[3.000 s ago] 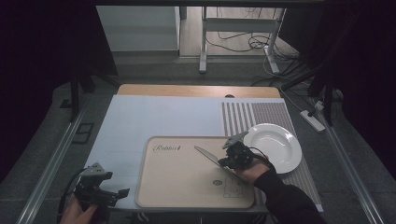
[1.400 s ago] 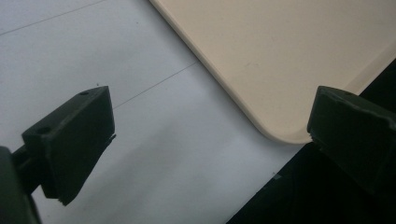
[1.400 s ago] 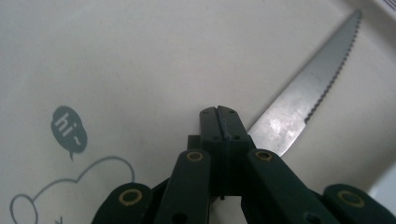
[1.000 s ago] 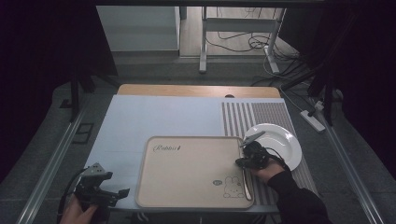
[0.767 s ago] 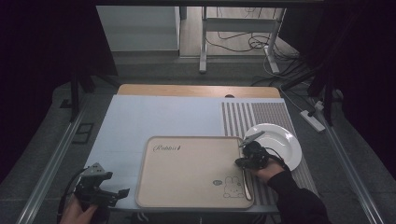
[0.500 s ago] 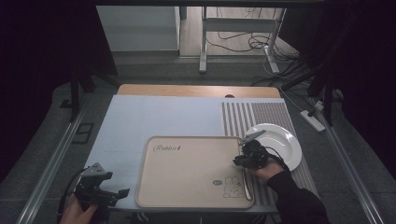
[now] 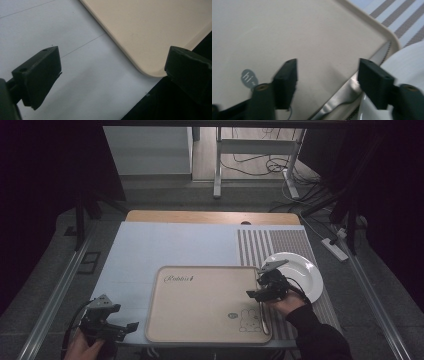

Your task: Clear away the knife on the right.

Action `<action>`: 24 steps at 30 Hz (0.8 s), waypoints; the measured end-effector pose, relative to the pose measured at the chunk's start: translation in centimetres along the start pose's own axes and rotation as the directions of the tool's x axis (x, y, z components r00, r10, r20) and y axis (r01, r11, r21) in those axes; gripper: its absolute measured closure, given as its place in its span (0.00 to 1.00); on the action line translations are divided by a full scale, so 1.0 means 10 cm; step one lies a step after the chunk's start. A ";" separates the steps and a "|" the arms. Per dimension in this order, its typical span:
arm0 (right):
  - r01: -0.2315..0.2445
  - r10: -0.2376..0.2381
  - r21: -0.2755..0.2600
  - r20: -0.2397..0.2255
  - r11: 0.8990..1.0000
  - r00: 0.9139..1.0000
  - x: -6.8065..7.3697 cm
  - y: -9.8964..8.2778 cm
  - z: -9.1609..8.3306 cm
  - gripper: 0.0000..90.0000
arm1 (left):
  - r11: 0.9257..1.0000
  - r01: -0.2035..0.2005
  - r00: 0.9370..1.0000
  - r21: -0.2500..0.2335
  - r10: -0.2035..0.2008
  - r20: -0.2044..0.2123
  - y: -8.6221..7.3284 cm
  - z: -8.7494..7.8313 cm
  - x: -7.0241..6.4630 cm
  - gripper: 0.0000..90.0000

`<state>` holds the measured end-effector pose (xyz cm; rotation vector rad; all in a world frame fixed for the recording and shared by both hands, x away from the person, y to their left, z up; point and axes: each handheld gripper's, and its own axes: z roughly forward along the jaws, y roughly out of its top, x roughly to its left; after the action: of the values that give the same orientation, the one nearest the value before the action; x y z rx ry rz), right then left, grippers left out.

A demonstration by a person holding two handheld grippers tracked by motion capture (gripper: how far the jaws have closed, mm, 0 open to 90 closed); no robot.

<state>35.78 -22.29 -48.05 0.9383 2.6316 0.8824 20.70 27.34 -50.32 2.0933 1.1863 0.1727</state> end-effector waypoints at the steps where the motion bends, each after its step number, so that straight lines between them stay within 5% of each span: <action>1: -0.003 0.003 -0.001 0.006 1.000 1.000 0.00 0.00 0.00 0.28 | 1.000 0.000 1.000 0.001 0.000 0.000 0.00 0.00 0.00 0.02; 9: -0.024 0.024 0.000 0.006 1.000 1.000 0.00 -0.03 0.03 0.01 | 1.000 -0.001 1.000 0.000 0.001 0.000 0.00 0.00 0.00 0.02; 24: -0.046 0.047 -0.058 0.008 0.997 0.999 -0.03 -0.14 -0.07 0.00 | 1.000 0.002 1.000 -0.003 -0.002 0.002 0.00 0.00 0.00 0.02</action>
<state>35.07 -23.69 -48.37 0.9902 2.5712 0.9571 20.67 27.36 -50.33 2.0886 1.1863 0.1709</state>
